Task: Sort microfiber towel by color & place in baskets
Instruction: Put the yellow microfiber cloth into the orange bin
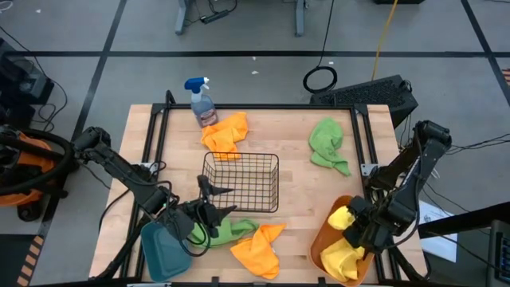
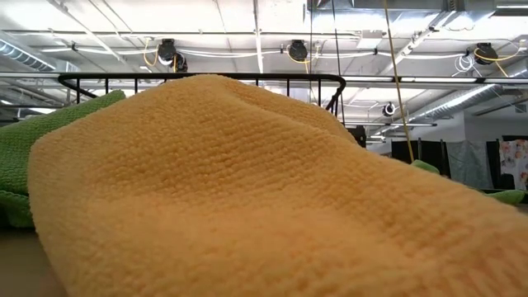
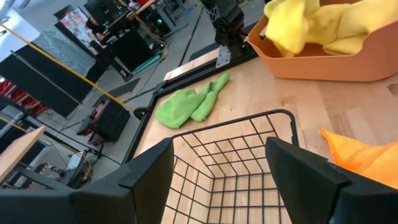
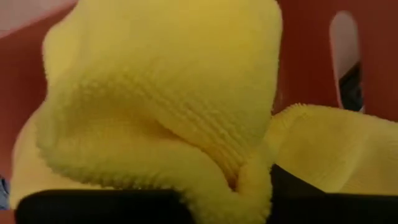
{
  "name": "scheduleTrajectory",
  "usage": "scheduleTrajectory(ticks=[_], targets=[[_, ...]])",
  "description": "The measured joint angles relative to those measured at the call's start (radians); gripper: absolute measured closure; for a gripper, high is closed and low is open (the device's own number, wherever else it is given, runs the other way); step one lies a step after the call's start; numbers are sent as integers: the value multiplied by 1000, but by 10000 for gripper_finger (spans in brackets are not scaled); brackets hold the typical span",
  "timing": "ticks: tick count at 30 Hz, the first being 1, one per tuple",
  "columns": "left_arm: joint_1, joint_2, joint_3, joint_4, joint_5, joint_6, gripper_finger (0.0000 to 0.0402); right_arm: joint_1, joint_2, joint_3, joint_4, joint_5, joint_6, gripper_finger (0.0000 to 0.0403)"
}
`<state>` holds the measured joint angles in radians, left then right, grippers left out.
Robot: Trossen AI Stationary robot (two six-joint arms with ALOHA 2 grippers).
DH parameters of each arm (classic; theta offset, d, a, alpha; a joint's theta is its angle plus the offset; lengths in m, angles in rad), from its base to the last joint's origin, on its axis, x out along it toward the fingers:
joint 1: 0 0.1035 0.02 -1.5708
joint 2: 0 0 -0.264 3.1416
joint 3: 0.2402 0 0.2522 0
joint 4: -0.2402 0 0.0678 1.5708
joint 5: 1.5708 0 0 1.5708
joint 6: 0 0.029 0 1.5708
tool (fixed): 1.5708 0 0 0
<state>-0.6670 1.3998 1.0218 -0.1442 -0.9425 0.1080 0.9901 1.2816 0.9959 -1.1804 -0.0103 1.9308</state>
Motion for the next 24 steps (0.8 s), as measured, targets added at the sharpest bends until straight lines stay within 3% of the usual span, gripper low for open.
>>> scheduleTrajectory(ticks=[6, 15, 24], targets=[[0, 1, 0, 1, 27, -2, 141, 0, 1, -61, 62, -109, 79, 281], [27, 1, 0, 0, 36, -21, 141, -2, 1, -26, 91, -75, 97, 230], [79, 1, 0, 0, 132, -76, 141, -1, 1, 84, 12, -84, 56, 223]])
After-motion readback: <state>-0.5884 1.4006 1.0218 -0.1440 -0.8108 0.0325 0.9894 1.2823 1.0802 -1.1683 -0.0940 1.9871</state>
